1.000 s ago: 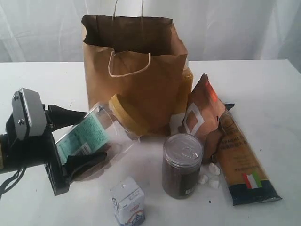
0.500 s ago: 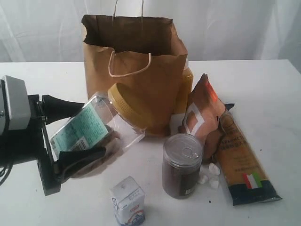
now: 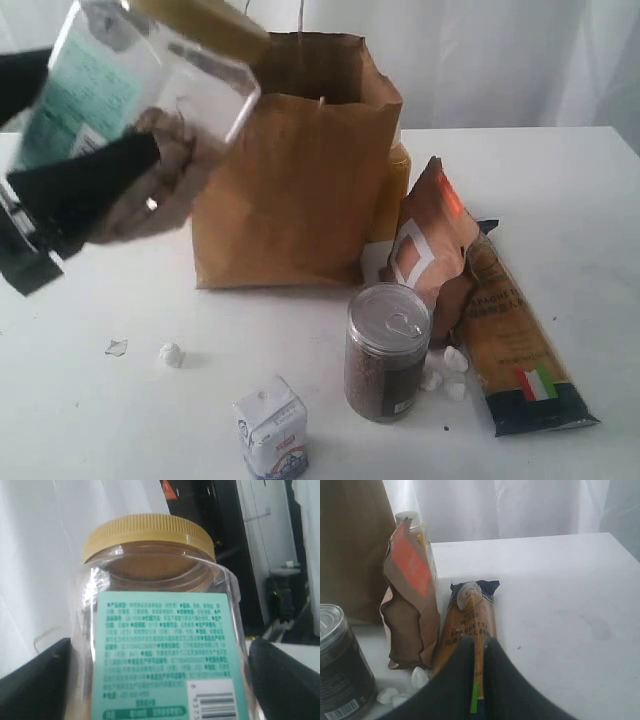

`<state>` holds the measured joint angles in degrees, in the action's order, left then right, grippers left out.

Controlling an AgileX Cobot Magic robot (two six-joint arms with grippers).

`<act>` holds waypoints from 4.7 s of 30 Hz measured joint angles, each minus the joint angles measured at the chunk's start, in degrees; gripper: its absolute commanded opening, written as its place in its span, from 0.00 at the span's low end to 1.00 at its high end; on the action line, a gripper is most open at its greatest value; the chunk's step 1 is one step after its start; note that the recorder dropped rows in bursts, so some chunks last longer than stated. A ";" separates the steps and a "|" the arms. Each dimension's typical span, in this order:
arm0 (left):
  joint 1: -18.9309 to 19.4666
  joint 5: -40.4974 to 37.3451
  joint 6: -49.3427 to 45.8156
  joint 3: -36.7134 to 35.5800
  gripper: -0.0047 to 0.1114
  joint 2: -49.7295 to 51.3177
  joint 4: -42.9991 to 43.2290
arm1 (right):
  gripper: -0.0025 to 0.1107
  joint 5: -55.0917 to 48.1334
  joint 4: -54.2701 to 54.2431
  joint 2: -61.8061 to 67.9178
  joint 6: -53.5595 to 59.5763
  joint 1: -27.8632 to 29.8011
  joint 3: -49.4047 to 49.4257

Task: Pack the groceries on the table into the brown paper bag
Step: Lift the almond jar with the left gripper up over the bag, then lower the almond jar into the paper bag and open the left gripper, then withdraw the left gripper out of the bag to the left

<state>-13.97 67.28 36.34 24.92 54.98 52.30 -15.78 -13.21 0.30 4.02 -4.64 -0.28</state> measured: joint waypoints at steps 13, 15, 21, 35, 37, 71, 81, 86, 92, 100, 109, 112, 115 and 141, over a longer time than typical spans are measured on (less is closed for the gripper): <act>0.00 0.52 -4.33 16.46 0.04 -3.33 -4.84 | 0.08 0.00 0.00 0.00 0.00 0.00 0.00; 0.00 0.52 -5.48 17.76 0.04 -0.87 -5.91 | 0.08 0.00 0.00 0.00 0.00 0.00 0.00; 0.00 0.61 -6.03 20.29 0.04 11.81 -13.34 | 0.08 0.00 0.00 0.00 0.00 0.00 0.00; -4.35 -0.73 2.39 35.67 0.04 31.49 -16.88 | 0.08 0.00 0.00 0.00 0.00 0.00 0.00; -5.78 -0.51 3.26 37.31 0.04 32.72 -16.61 | 0.08 0.00 0.00 0.00 0.00 0.00 0.00; -7.37 -0.91 5.13 38.01 0.06 41.07 -9.65 | 0.08 0.00 0.00 0.00 0.00 0.00 0.00; -7.37 -4.72 5.02 38.01 0.55 41.07 -3.85 | 0.08 0.00 0.00 0.00 0.00 0.00 0.00; -7.37 -6.39 5.02 38.01 0.70 41.07 -8.18 | 0.08 0.00 0.00 0.00 0.00 0.00 0.00; -7.37 -5.84 4.90 38.01 0.71 41.07 -9.89 | 0.08 0.00 0.00 0.00 0.00 0.00 0.00; -7.37 -4.12 4.90 38.01 0.71 41.07 -10.00 | 0.08 0.00 0.00 0.00 0.00 0.00 0.00; -7.37 -5.73 4.90 38.25 0.95 41.07 -9.75 | 0.08 0.00 0.00 0.00 0.00 0.00 0.00; -7.37 -5.84 4.90 38.37 0.95 40.96 -9.75 | 0.08 0.00 0.00 0.00 0.00 0.00 0.00; -7.37 -5.84 4.90 38.37 0.95 40.96 -9.66 | 0.08 0.00 0.00 0.00 0.00 0.00 0.00; -0.61 -8.58 0.89 38.37 0.95 33.39 -1.25 | 0.08 0.00 0.00 0.00 0.00 0.00 0.00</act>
<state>-14.57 58.70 37.22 63.29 88.37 51.05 -15.78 -13.21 0.30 4.02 -4.64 -0.28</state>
